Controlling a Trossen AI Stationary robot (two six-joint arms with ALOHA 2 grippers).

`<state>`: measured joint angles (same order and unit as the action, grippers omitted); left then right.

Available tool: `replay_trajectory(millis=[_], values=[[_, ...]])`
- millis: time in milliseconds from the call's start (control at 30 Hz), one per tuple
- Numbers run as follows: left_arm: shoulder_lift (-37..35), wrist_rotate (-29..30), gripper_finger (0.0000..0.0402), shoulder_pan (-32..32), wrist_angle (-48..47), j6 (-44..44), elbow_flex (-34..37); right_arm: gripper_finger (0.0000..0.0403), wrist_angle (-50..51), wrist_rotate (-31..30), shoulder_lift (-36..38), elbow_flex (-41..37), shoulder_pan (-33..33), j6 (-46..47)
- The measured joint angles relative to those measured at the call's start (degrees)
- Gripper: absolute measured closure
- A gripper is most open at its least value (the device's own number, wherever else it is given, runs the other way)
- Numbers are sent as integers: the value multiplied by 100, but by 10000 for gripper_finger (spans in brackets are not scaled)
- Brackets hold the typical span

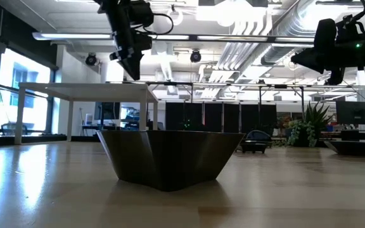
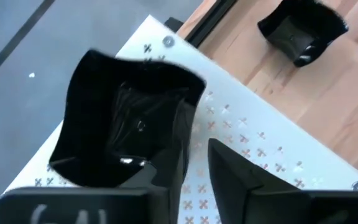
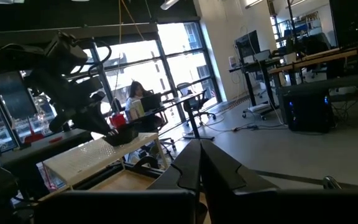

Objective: Pick & Place Mini shaped plates
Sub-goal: Put the black distorted square plate on the shelf, then put the black square plate on the shelf

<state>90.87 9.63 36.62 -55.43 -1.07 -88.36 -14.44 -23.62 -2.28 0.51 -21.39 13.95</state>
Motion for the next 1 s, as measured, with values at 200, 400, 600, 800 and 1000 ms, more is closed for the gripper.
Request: replay_trajectory(millis=[200,400,600,800,1000], values=[[-246,-536,331,-142,-15,-261,-596,401,-44,2,-2,38,0,438],[-1066,-1903,394,-178,1023,186,-566,402,485,329,-172,626,2,370],[-2002,-1814,399,-536,2736,507,1018,402,1993,701,-1223,1792,2,507],[-2659,-1816,400,-1064,4530,1099,2820,402,2666,1464,-2659,2717,2,1113],[-3029,-1412,401,-1636,5672,1540,4052,383,2969,2142,-3899,3221,2,2106]])
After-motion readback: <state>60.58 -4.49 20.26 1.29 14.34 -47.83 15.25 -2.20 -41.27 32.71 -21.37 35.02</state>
